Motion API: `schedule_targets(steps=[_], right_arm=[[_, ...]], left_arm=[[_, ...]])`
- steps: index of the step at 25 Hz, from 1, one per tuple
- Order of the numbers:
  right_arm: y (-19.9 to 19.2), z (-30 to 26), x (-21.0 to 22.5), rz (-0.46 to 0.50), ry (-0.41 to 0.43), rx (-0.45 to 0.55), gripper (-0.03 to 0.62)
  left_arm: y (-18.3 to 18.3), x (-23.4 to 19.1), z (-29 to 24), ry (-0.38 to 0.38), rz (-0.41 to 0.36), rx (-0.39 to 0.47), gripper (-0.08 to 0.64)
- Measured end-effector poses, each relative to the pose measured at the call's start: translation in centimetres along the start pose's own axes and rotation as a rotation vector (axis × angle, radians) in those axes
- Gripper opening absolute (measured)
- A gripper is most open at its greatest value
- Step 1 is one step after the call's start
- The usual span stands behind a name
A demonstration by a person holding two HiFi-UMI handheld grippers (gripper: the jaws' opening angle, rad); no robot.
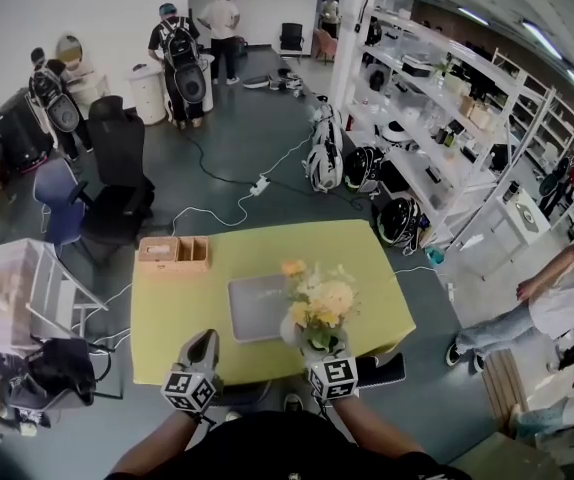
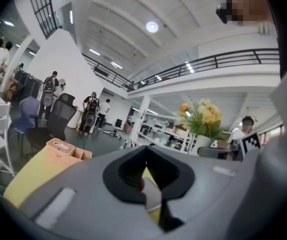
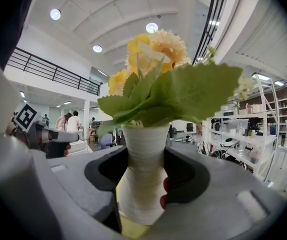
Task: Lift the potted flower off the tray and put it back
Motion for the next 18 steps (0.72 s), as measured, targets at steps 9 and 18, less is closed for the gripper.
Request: schedule_targets(steps=[9, 18], right_arm=[[-0.7, 0.0, 0.0, -0.002, 0.005, -0.007, 0.227], [-0.7, -1.0, 0.0, -0.001, 0.006, -0.015, 0.227]], left_arm=[[-0.9, -0.1, -0.1, 0.012, 0.014, -0.022, 0.009], [-0.8, -0.6, -0.6, 0.007, 0.012, -0.031, 0.008]])
Point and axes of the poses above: the fingertips, and each gripper's own axes: z backward along the fingers, x to its right, y out of its top, the point moved 8 cm from there along z, backward along the fingers, and after that the axes turned 13 degrees about -x, right-handed, at the moved point
